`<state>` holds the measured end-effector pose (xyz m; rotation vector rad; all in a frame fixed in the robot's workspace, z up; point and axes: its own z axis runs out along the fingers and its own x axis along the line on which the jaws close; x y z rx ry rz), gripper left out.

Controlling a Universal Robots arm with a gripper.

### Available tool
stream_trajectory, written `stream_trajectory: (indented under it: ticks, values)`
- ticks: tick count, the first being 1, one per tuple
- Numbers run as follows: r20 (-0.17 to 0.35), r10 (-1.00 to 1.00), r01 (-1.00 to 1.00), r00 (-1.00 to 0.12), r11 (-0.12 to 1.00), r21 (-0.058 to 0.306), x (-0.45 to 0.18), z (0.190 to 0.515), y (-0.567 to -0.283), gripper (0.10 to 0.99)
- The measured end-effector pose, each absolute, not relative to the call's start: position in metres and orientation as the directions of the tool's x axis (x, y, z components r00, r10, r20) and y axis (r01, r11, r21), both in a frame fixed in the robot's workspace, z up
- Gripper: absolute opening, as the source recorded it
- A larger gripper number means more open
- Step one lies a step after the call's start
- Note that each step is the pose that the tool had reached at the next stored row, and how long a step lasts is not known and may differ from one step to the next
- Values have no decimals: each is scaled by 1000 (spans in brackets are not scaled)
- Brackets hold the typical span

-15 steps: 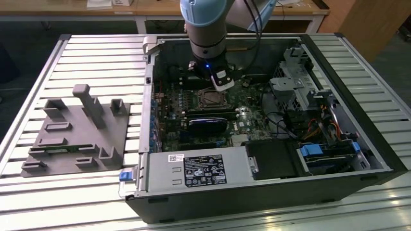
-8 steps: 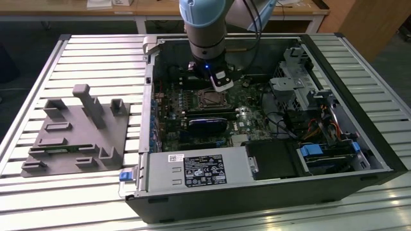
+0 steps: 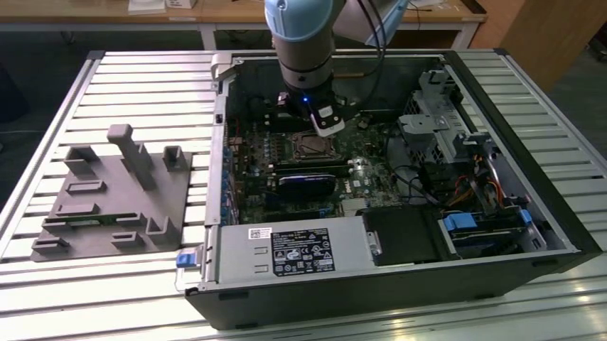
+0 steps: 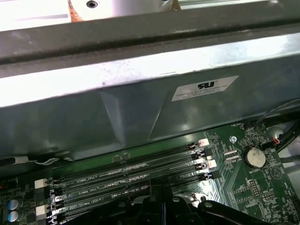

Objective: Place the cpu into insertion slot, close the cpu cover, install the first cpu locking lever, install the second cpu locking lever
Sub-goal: 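Install the first cpu locking lever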

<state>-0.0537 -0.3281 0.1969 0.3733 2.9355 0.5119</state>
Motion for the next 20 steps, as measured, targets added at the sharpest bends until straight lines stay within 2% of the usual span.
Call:
stream_trajectory:
  ticks: [20]
  values:
    - [-102, 265, 215, -959, 912, 350, -54, 191, -329, 106]
